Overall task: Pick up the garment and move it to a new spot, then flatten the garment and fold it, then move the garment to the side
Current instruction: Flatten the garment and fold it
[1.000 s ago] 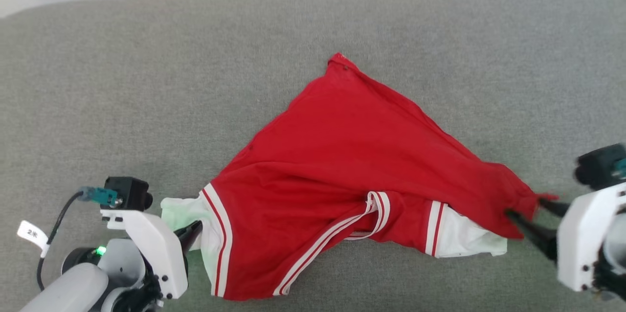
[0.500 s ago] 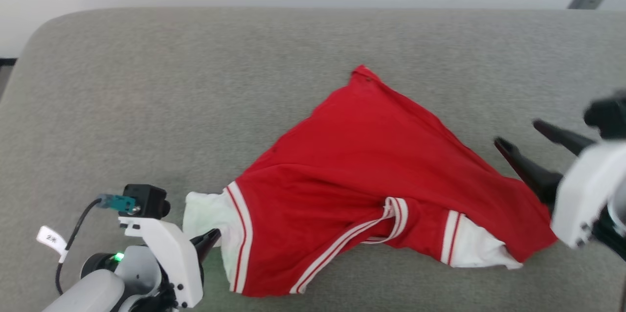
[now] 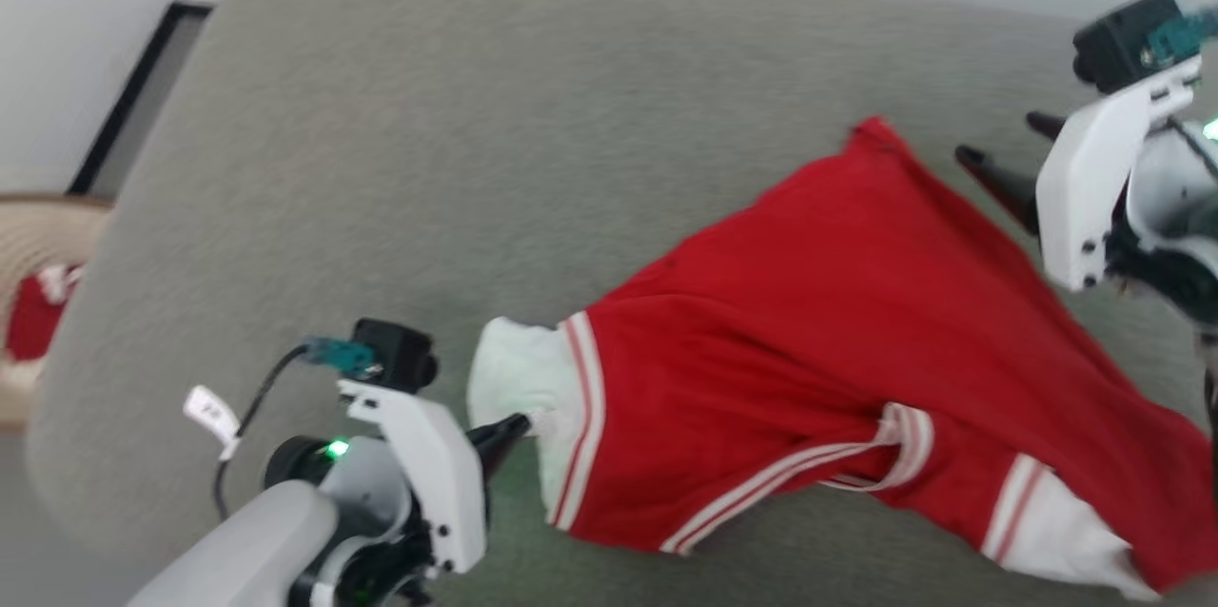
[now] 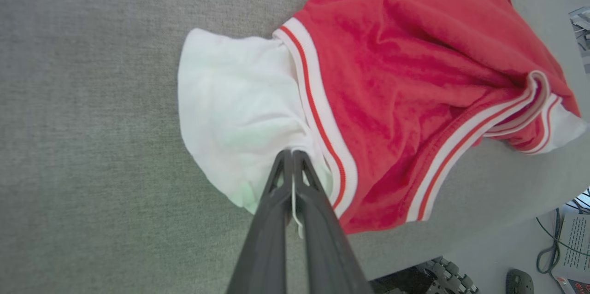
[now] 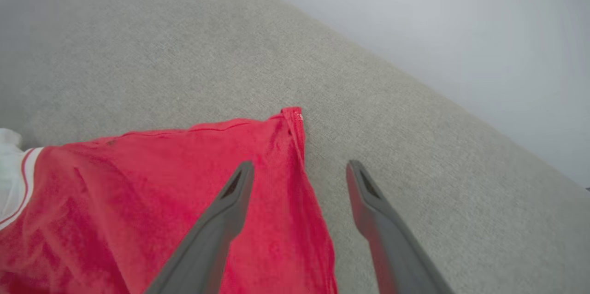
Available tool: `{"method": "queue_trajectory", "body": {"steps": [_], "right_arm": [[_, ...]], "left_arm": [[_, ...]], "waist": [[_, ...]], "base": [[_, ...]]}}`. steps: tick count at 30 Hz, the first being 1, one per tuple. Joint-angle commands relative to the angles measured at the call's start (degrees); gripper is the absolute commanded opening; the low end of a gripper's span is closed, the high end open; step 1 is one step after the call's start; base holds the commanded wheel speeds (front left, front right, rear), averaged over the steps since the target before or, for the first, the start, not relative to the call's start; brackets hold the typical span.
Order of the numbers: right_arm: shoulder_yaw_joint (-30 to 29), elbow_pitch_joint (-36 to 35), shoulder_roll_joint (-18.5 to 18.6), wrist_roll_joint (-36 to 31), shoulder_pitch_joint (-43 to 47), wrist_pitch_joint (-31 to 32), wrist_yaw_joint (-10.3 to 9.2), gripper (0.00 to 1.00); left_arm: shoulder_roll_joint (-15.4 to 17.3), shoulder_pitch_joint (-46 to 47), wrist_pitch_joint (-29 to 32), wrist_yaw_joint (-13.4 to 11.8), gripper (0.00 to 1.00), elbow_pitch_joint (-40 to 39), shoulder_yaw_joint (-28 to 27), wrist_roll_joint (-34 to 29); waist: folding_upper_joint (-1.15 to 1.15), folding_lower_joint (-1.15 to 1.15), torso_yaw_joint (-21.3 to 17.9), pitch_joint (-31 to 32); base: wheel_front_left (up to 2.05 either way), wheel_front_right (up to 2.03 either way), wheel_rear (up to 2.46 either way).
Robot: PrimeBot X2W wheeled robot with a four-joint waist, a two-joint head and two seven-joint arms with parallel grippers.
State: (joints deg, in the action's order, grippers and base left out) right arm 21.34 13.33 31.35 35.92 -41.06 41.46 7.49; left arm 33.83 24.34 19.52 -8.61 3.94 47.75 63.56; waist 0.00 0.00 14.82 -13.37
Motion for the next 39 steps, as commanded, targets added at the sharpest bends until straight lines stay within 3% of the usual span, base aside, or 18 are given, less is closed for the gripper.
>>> {"method": "queue_trajectory", "body": {"steps": [1, 8, 17, 19, 20, 27, 39], "right_arm": [[0.79, 1.81, 0.44, 0.47, -1.58, -0.48, 0.00, 1.00], [8.18, 19.14, 1.11, 2.48, -10.35, 4.02, -0.01, 1.00], [16.54, 31.17, 0.83, 8.02, -11.11, 12.75, -0.01, 1.00], [17.25, 33.02, 0.53, 8.56, -11.01, 12.62, -0.09, 0.20], [17.84, 33.19, 0.53, 8.65, -11.20, 12.17, -0.09, 0.00], [18.57, 29.61, 2.74, 9.91, -17.49, 4.87, -0.09, 0.00], [18.83, 19.25, 7.30, 12.66, -22.96, -3.85, -0.01, 0.00]], "left_arm": [[-0.70, 1.02, 0.06, 0.51, 0.00, 0.42, 0.27, -0.44], [-5.77, 4.50, -0.38, 3.65, 0.00, 4.19, 2.22, -1.66], [-9.09, 6.93, -1.56, 6.71, 0.00, 8.87, 2.77, -1.50], [-9.45, 7.40, -1.54, 7.09, 0.00, 9.65, 2.68, -1.31], [-9.49, 7.59, -1.61, 7.25, 0.00, 10.06, 2.55, -1.19], [-6.73, 10.18, -0.92, 6.50, 0.00, 10.93, -0.02, -0.41], [4.06, 20.51, 6.42, 3.05, 0.00, 7.21, -5.65, -1.05]], "waist": [[0.00, 0.00, 3.44, -2.01], [0.00, 0.00, 9.29, -5.07], [0.00, 0.00, 12.14, -7.40], [0.00, 0.00, 12.16, -7.57], [0.00, 0.00, 12.06, -7.63], [0.00, 0.00, 8.36, -6.69], [0.00, 0.00, -1.15, -3.04]], "base": [[0.00, 0.00, 0.00], [0.00, 0.00, 0.00], [0.00, 0.00, 0.00], [0.00, 0.00, 0.00], [0.00, 0.00, 0.00], [0.00, 0.00, 0.00], [0.00, 0.00, 0.00]]}}
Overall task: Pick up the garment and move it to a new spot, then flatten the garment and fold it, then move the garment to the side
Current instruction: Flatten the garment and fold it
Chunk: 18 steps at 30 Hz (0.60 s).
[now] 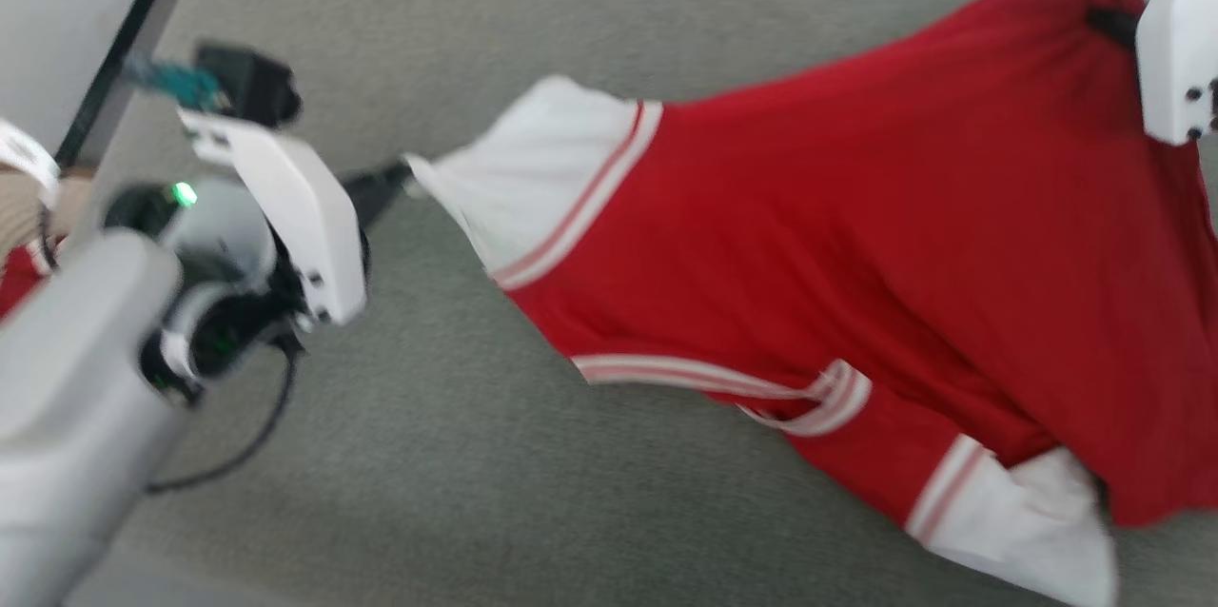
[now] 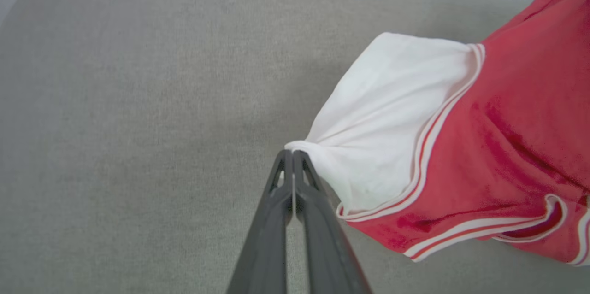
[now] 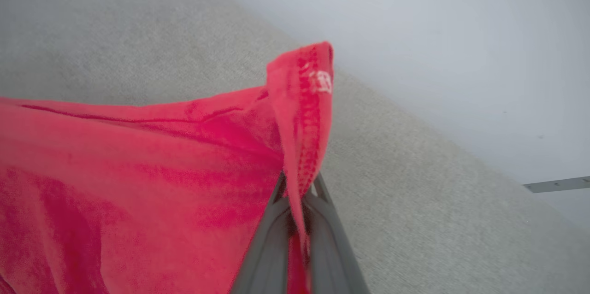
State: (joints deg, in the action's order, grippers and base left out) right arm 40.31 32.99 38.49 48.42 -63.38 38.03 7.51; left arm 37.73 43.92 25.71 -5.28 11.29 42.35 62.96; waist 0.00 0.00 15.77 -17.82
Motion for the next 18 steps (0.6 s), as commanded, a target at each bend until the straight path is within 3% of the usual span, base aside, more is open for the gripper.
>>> {"method": "queue_trajectory", "body": {"steps": [1, 8, 18], "right_arm": [[-0.37, -1.03, 0.34, 0.23, -1.00, -0.95, -0.03, 0.00], [-2.86, -5.51, 0.44, 0.61, -3.35, -4.44, -0.04, 0.00], [-8.03, -9.83, -1.17, -1.22, -5.09, -4.30, -0.04, 0.00]], "left_arm": [[0.84, 2.10, 1.24, -0.57, 0.00, -0.33, -0.55, -0.60], [3.56, 11.81, 7.02, -1.81, 0.00, -0.03, -2.67, -1.49], [3.15, 23.82, 10.33, -0.50, 0.00, 4.77, -3.03, -4.42]], "waist": [[0.00, 0.00, -2.90, 1.77], [0.00, 0.00, -7.72, 4.43], [0.00, 0.00, -11.52, 7.06]], "base": [[0.00, 0.00, 0.00], [0.00, 0.00, 0.00], [0.00, 0.00, 0.00]]}}
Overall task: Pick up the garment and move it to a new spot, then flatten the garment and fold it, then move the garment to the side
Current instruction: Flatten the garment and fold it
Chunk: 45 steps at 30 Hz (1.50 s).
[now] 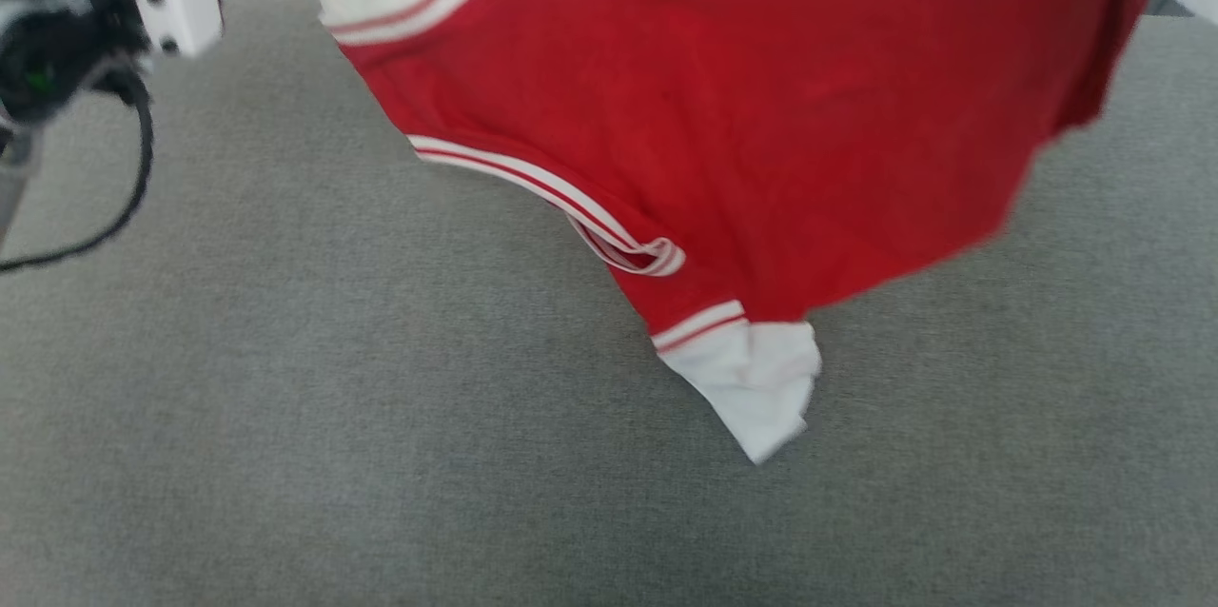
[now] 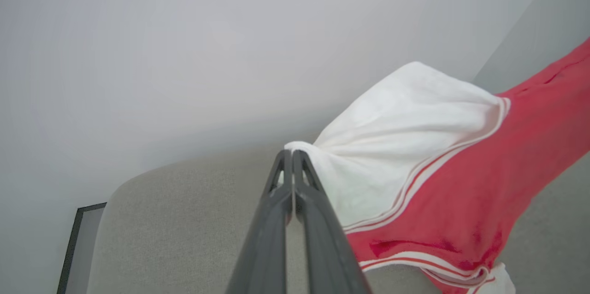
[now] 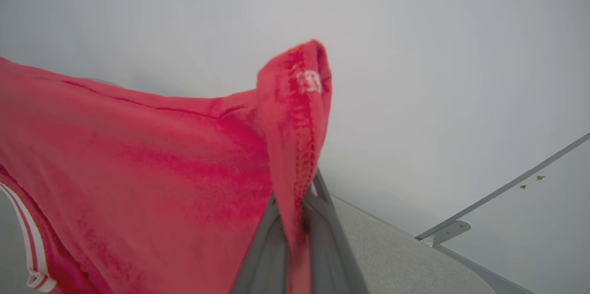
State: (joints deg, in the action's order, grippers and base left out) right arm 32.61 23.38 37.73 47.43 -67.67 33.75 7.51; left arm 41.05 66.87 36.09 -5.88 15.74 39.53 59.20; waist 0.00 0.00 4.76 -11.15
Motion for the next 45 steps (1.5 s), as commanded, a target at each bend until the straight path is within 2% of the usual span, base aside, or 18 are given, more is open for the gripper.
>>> {"method": "queue_trajectory", "body": {"steps": [1, 10, 16, 17, 20, 21, 29, 31, 34, 37, 41, 45], "right_arm": [[-0.83, -0.49, -0.63, -0.83, -1.01, 0.08, -0.04, 0.00], [-5.84, 0.19, -4.59, -7.08, -2.95, -1.44, -0.03, 0.00], [-9.18, 7.02, -10.10, -14.56, -7.58, -6.51, -0.04, 0.00], [-9.60, 10.10, -12.27, -17.30, -9.56, -8.81, -0.03, 0.00], [-9.84, 14.77, -14.84, -21.64, -13.03, -13.46, -0.04, 0.00], [-9.84, 14.77, -14.84, -21.64, -13.03, -13.46, -0.04, 0.00], [-14.09, 25.59, -19.35, -36.09, -21.28, -36.17, -0.04, 0.00], [-15.09, 28.24, -20.25, -39.80, -22.28, -40.28, -0.04, 0.00], [-14.73, 32.54, -22.36, -42.17, -21.52, -42.13, -0.04, 0.00], [-12.84, 36.34, -23.69, -41.48, -19.45, -41.96, -0.03, 0.00], [-9.48, 39.93, -24.50, -37.82, -16.33, -39.56, -0.04, 0.00], [-5.74, 41.03, -24.49, -31.93, -11.65, -35.45, -0.04, 0.00]], "left_arm": [[-0.44, 2.00, 0.03, 0.28, 0.00, 1.00, -0.33, -0.98], [-4.22, 12.31, -3.07, 2.15, 0.00, 9.42, -0.60, -4.33], [-7.23, 19.71, -10.18, 3.63, 0.00, 17.46, -0.59, -8.64], [-8.17, 22.37, -13.06, 4.06, 0.00, 20.24, -0.36, -10.10], [-9.30, 26.96, -19.99, 3.99, 0.00, 24.28, -0.38, -13.63], [-9.30, 26.96, -19.99, 3.99, 0.00, 24.28, -0.38, -13.63], [-11.84, 37.23, -44.92, 3.40, 0.00, 31.33, -1.14, -21.78], [-12.76, 37.74, -48.75, 4.90, 0.00, 32.43, -0.90, -22.73], [-13.83, 35.85, -50.06, 8.53, 0.00, 34.74, -0.23, -22.00], [-14.85, 32.32, -47.55, 11.62, 0.00, 37.54, 1.84, -20.64], [-15.08, 26.51, -40.27, 13.13, 0.00, 39.45, 4.71, -17.47], [-14.46, 18.97, -30.69, 13.29, 0.00, 35.98, 8.21, -11.78]], "waist": [[0.00, 0.00, -0.78, 0.46], [0.00, 0.00, -2.69, -1.56], [0.00, 0.00, -4.17, -5.99], [0.00, 0.00, -4.65, -7.79], [0.00, 0.00, -5.14, -10.42], [0.00, 0.00, -5.14, -10.42], [0.00, 0.00, -5.19, -14.93], [0.00, 0.00, -4.75, -15.40], [0.00, 0.00, -4.02, -15.40], [0.00, 0.00, -3.10, -14.95], [0.00, 0.00, -1.98, -13.85], [0.00, 0.00, -0.92, -12.34]], "base": [[0.00, 0.00, 0.00], [0.00, 0.00, 0.00], [0.00, 0.00, 0.00], [0.00, 0.00, 0.00], [0.00, 0.00, 0.00], [0.00, 0.00, 0.00], [0.00, 0.00, 0.00], [0.00, 0.00, 0.00], [0.00, 0.00, 0.00], [0.00, 0.00, 0.00], [0.00, 0.00, 0.00], [0.00, 0.00, 0.00]]}}
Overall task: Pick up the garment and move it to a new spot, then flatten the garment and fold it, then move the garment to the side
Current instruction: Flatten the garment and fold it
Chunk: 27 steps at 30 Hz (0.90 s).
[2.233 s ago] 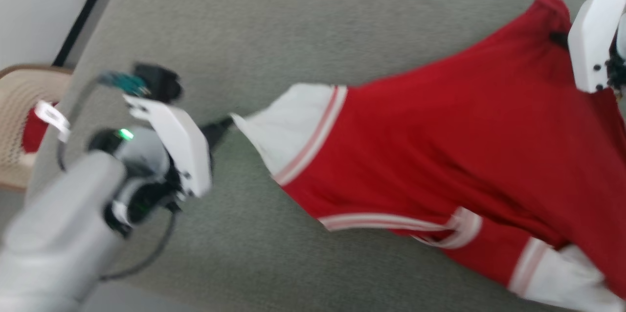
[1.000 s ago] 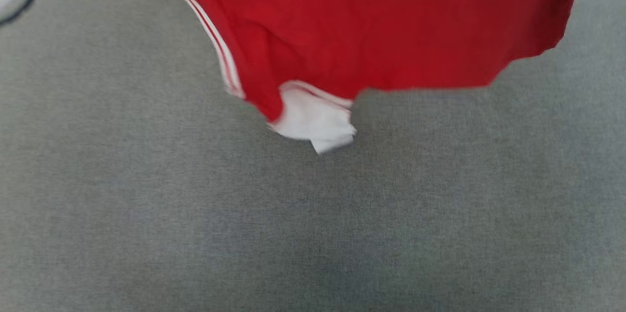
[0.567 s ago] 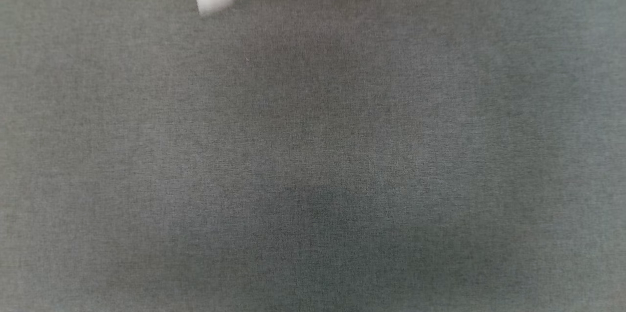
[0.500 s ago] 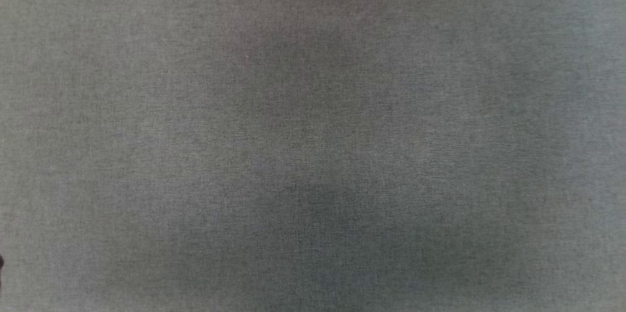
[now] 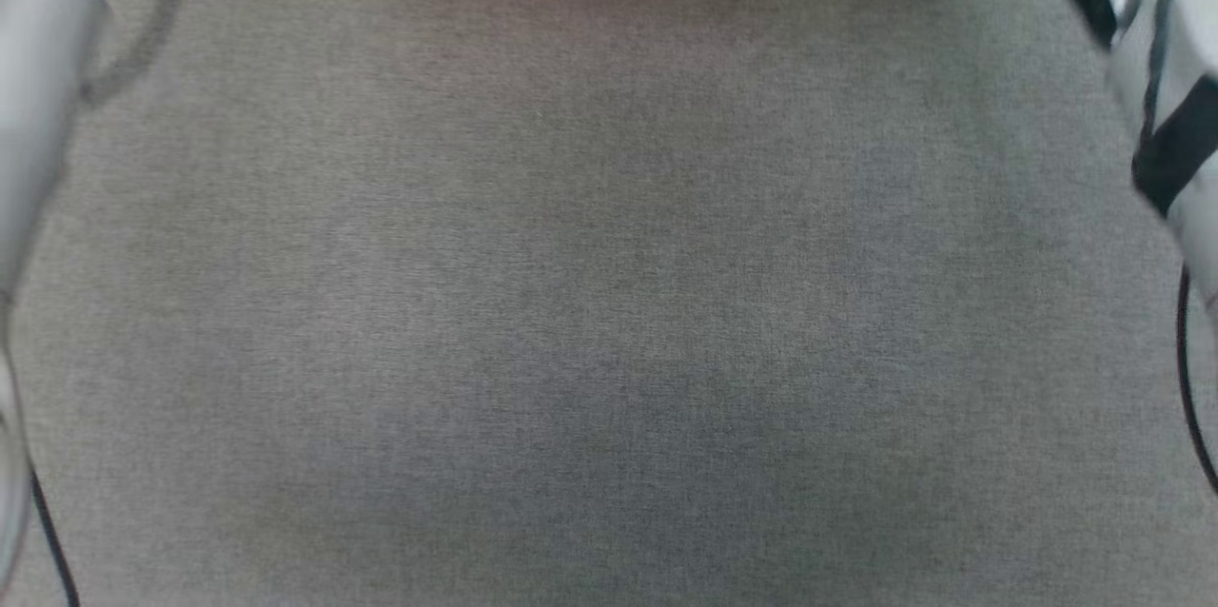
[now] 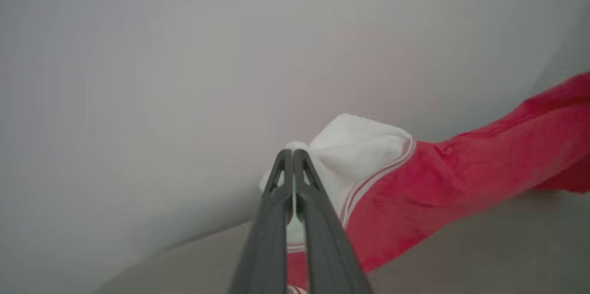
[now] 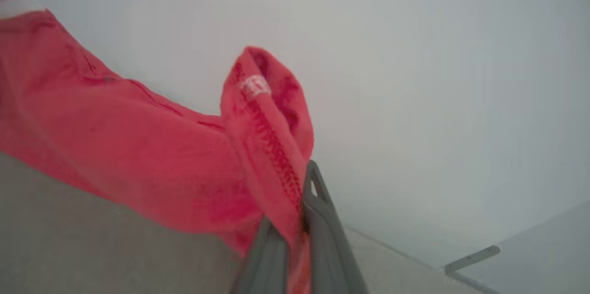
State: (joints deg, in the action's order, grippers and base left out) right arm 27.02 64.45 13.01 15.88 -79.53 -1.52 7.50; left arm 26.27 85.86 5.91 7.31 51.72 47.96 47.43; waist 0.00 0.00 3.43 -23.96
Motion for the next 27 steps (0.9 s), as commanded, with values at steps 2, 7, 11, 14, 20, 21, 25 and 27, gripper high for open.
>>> {"method": "queue_trajectory", "body": {"steps": [2, 7, 11, 14, 20, 21, 25, 27], "right_arm": [[3.08, -1.19, 0.85, 2.80, 3.17, 2.43, -0.03, 0.00], [10.03, -8.58, 5.18, 11.86, 10.61, 7.95, -0.02, 0.00], [14.61, -17.06, 10.46, 19.07, 16.99, 12.42, -0.02, 0.00], [16.91, -24.13, 14.77, 23.61, 22.16, 15.67, -0.02, 0.00], [18.10, -34.96, 21.73, 27.69, 30.22, 19.92, -0.02, 0.00], [17.63, -36.53, 23.05, 28.23, 31.80, 20.52, -0.02, 0.00], [15.77, -43.18, 26.30, 30.00, 38.87, 22.39, -0.02, 0.00], [14.80, -45.93, 27.74, 30.92, 42.54, 23.40, -0.02, 0.00]], "left_arm": [[1.46, -4.38, 5.39, 0.06, 0.00, -2.81, 1.15, 4.01], [5.76, -14.36, 15.03, 0.06, 0.00, -11.15, 3.10, 11.11], [9.59, -22.52, 20.43, -3.03, 0.00, -19.60, 3.80, 14.46], [12.94, -29.33, 23.53, -7.01, 0.00, -28.15, 4.61, 16.61], [18.97, -39.84, 26.20, -15.39, 0.00, -43.39, 5.39, 19.55], [19.91, -41.77, 26.45, -16.89, 0.00, -46.29, 5.82, 20.03], [23.16, -48.46, 26.32, -22.41, 0.00, -55.06, 6.49, 21.67], [24.20, -51.32, 25.92, -24.12, 0.00, -58.32, 6.98, 22.31]], "waist": [[0.00, 0.00, 0.95, 1.37], [0.00, 0.00, 1.84, 3.35], [0.00, 0.00, 2.35, 4.82], [0.00, 0.00, 2.50, 5.56], [0.00, 0.00, 2.33, 6.23], [0.00, 0.00, 2.31, 6.35], [0.00, 0.00, 2.16, 6.72], [0.00, 0.00, 1.96, 7.01]], "base": [[0.00, 0.00, 0.00], [0.00, 0.00, 0.00], [0.00, 0.00, 0.00], [0.00, 0.00, 0.00], [0.00, 0.00, 0.00], [0.00, 0.00, 0.00], [0.00, 0.00, 0.00], [0.00, 0.00, 0.00]]}}
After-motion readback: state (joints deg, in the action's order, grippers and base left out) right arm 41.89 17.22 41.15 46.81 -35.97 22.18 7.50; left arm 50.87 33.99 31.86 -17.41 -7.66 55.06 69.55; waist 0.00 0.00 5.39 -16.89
